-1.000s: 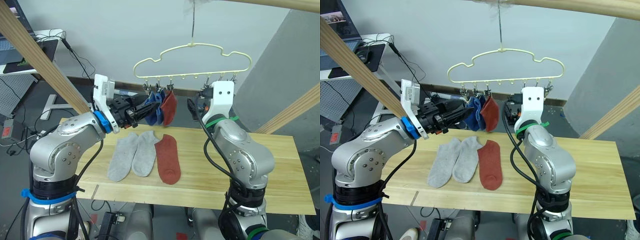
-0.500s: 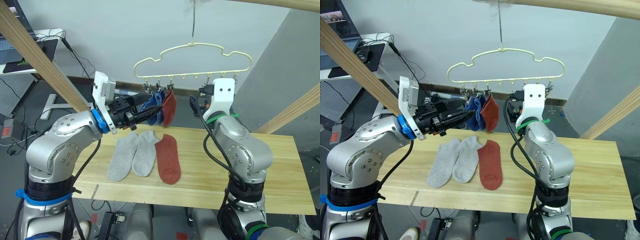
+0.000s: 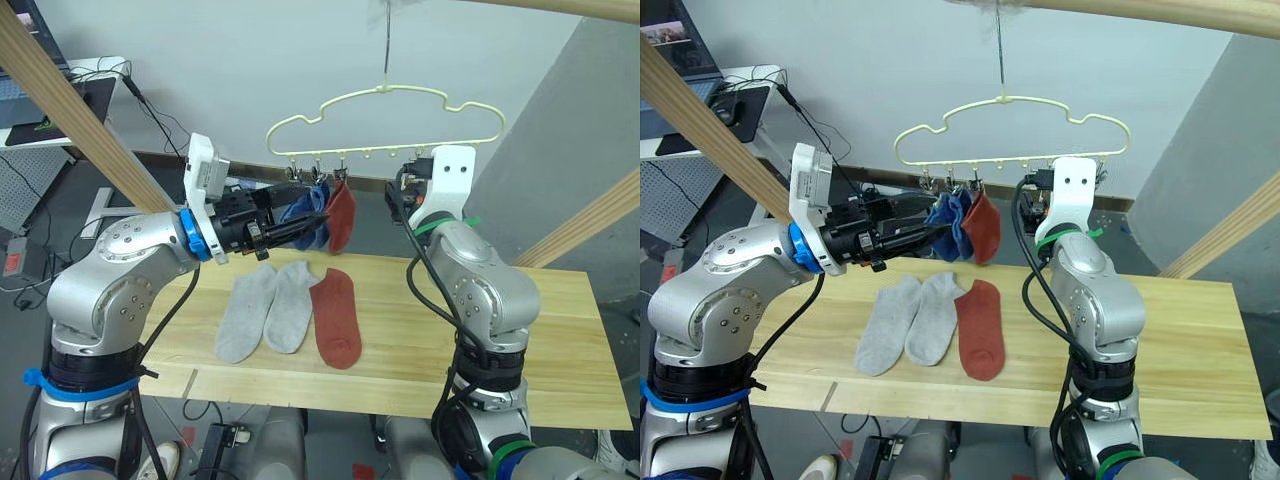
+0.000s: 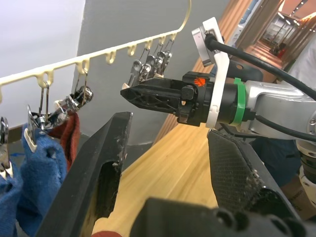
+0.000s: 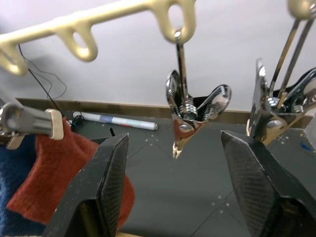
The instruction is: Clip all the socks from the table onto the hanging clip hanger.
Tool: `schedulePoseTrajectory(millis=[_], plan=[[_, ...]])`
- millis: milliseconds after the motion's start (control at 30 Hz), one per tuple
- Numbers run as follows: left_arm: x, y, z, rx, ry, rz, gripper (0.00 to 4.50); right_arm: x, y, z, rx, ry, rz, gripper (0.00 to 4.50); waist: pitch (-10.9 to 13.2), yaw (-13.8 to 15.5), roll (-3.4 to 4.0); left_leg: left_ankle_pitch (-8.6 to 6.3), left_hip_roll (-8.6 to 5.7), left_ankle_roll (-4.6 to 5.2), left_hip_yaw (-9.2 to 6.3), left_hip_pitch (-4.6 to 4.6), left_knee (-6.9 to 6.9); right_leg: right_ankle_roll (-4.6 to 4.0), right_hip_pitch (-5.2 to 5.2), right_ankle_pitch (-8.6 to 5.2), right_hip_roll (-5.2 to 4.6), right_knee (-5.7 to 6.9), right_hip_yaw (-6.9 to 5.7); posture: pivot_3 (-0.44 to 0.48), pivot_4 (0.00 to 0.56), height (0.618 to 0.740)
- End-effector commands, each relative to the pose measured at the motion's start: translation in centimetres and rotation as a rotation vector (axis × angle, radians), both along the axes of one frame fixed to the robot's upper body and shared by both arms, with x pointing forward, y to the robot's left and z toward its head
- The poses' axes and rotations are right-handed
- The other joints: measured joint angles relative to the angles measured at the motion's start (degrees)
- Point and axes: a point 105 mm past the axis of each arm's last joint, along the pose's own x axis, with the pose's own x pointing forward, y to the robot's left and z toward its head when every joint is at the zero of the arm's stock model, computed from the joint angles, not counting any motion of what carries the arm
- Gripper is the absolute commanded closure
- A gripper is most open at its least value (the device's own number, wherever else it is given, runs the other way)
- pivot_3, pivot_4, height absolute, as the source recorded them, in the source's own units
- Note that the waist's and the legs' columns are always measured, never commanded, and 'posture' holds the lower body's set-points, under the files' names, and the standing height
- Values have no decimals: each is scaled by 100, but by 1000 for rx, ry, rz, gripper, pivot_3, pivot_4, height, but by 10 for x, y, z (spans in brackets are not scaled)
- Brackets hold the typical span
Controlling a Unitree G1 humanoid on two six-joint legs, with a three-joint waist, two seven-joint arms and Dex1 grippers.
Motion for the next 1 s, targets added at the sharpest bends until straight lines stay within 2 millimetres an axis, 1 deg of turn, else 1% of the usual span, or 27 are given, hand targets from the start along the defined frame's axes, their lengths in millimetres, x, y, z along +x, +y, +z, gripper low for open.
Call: schedulePoseTrajectory(millis=[33, 233, 700, 867, 1000], plan=[[-4, 1, 7, 2, -44, 2, 1719, -3, 0, 14, 19, -63, -4, 1426, 0, 0, 0, 0, 1, 0, 0, -1, 0, 0, -1, 0, 0, 0, 0, 106, 324, 740], [-6, 1, 6, -5, -48, 13, 1719, 0, -1, 14, 15, -62, -4, 1426, 0, 2, 0, 0, 1, 0, -1, -2, -4, -1, -3, 0, 0, 0, 0, 121, 318, 740], [-4, 1, 7, -16, -64, 14, 1719, 1, -2, 15, 5, -60, -25, 1426, 0, 2, 0, 0, 0, 0, -1, -2, -4, -1, -3, 0, 0, 0, -1, 113, 318, 740], [-2, 1, 8, -14, -73, 18, 1719, 3, -5, 15, -5, -63, -45, 1426, 0, 2, 0, 0, 1, 0, -1, -2, -4, -1, -3, 0, 0, 0, -1, 115, 309, 740], [-2, 1, 8, -19, -77, 26, 1719, 4, -6, 18, -12, -68, -52, 1426, 0, 1, 0, 0, 0, 0, 0, -2, -4, -1, -3, 1, 0, 0, 0, 106, 313, 740]])
